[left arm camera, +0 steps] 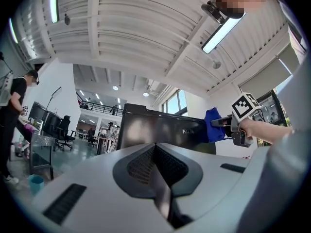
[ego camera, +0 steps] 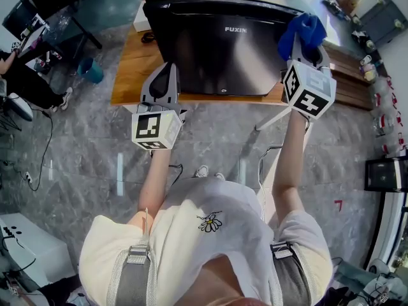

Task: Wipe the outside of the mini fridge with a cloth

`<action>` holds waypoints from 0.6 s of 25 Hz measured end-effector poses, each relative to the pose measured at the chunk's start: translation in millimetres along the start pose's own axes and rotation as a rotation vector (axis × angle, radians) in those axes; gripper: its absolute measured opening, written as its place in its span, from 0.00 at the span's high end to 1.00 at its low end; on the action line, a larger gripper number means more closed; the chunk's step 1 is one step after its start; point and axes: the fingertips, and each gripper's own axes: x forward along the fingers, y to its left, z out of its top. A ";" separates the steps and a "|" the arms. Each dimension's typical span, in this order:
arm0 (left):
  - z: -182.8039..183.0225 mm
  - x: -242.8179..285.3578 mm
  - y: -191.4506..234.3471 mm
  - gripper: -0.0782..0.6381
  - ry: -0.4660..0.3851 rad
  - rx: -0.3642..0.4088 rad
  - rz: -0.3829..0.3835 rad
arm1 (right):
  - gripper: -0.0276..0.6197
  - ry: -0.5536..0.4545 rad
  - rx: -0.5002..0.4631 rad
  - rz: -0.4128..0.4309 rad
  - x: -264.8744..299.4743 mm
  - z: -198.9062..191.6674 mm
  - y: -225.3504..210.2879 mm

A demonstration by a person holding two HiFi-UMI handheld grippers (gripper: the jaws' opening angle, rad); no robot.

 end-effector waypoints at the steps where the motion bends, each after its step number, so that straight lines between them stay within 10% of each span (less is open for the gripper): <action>1: 0.0 -0.5 -0.1 0.88 0.000 0.001 0.001 | 0.85 0.002 -0.001 -0.011 -0.1 -0.8 -6.9; 15: -0.7 -1.2 4.4 0.88 0.005 0.002 0.015 | 0.85 0.029 0.006 -0.135 5.2 -11.3 -65.8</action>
